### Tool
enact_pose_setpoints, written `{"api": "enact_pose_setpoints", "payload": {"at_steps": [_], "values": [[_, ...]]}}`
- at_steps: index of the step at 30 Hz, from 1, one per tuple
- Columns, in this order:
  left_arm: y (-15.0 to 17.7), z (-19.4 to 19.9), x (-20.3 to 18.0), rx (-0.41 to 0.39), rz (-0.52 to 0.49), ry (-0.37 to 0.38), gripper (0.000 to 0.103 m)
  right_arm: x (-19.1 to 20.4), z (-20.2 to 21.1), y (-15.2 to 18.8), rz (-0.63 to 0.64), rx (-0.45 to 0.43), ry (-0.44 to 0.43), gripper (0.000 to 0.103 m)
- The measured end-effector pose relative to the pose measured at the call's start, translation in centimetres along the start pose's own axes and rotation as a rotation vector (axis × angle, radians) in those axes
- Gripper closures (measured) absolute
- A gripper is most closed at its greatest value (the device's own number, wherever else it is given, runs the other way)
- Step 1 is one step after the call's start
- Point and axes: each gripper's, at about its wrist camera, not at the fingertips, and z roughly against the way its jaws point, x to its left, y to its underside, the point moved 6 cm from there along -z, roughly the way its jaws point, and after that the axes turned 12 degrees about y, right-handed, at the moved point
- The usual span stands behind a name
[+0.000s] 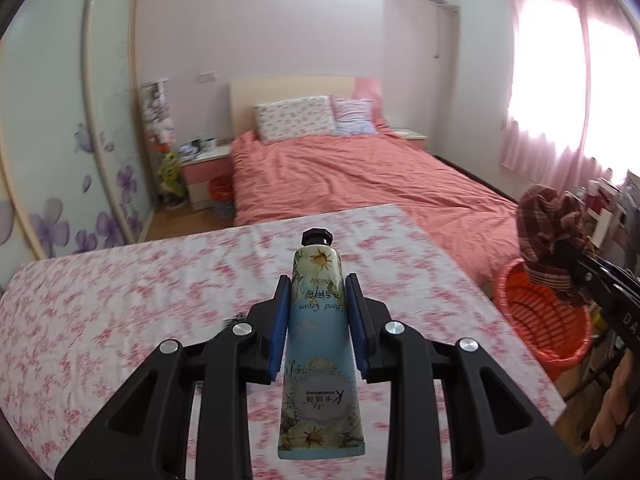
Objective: Collect trash
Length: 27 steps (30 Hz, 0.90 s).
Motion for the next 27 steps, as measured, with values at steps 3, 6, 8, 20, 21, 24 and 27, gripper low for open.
{"api": "enact_pose_setpoints", "payload": {"at_steps": [3,6,8,20,21,24,27], "values": [[-0.4,-0.4,-2.3,-0.003,-0.024,0.037,0.075,-1.9,0.6,-0.4,-0.015,-0.017,0.025,0.083],[-0.8,-1.2,-4.4,-0.004,-0.048,0.072,0.075,-3.7,0.9,-0.7,-0.034,-0.029,0.051,0.083],[-1.0,-1.6,-5.4,-0.004,-0.061,0.092,0.075,-5.0,1.2,-0.7,-0.045,-0.034,0.069,0.083],[-1.5,-5.2,-14.5,0.019,-0.141,0.247,0.075,-13.7,1.1,0.2,-0.124,-0.034,0.191,0.083],[-1.5,-5.5,-15.2,0.022,-0.146,0.258,0.075,-14.4,1.0,0.4,-0.130,-0.031,0.199,0.083],[-1.2,-6.9,-17.3,0.040,-0.161,0.302,0.075,-16.9,0.3,1.0,-0.160,-0.014,0.232,0.083],[-0.7,-8.3,-19.4,0.061,-0.175,0.343,0.075,-19.5,-0.3,1.7,-0.193,0.003,0.258,0.083]]}}
